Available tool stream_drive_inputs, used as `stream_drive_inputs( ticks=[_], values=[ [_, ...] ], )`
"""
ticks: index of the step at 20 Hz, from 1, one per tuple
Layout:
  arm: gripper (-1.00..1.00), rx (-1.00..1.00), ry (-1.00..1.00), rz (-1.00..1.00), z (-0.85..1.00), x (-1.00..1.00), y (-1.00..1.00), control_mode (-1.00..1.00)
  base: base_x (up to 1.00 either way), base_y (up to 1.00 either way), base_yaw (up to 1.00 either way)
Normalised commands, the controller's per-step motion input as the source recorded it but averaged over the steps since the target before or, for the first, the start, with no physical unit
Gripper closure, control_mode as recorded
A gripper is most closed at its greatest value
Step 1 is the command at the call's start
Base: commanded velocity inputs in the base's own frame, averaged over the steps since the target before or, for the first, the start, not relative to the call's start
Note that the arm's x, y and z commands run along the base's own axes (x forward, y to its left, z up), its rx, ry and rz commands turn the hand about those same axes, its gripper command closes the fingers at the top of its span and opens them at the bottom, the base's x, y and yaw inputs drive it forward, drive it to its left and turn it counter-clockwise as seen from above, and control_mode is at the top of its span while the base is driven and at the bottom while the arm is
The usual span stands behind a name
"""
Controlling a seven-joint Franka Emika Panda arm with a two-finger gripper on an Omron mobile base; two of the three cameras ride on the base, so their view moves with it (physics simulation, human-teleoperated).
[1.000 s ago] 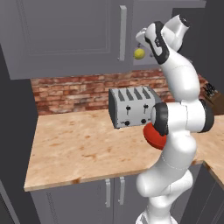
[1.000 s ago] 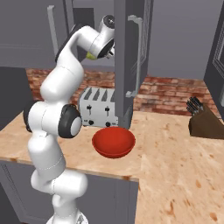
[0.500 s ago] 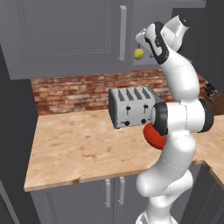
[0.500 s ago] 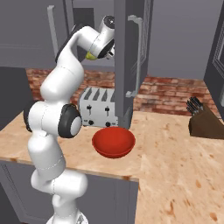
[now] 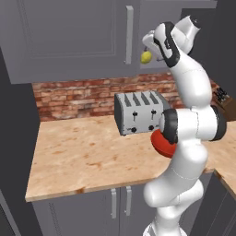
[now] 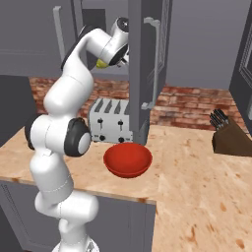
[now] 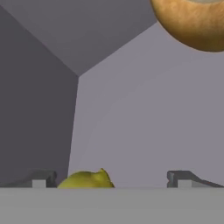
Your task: Pick the lemon from the cabinet and place it in the bowl. Then pick the bowl and place it in the sink. Then turn on the sink facuet.
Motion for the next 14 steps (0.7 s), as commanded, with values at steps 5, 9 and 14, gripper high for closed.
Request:
stream_drive_inputs(
  ticks=[5, 9, 14],
  values=[
    [-1.0, 0.01, 0.0, 0.16, -0.05, -0.09, 0.11, -1.0, 0.0, 0.0, 0.0],
    [-1.0, 0.0, 0.0, 0.16, -0.2, 0.0, 0.31, -1.0, 0.0, 0.0, 0.0],
    [1.0, 0.0, 0.0, 0.14, -0.21, -0.05, 0.26, -1.0, 0.0, 0.0, 0.0]
  ],
)
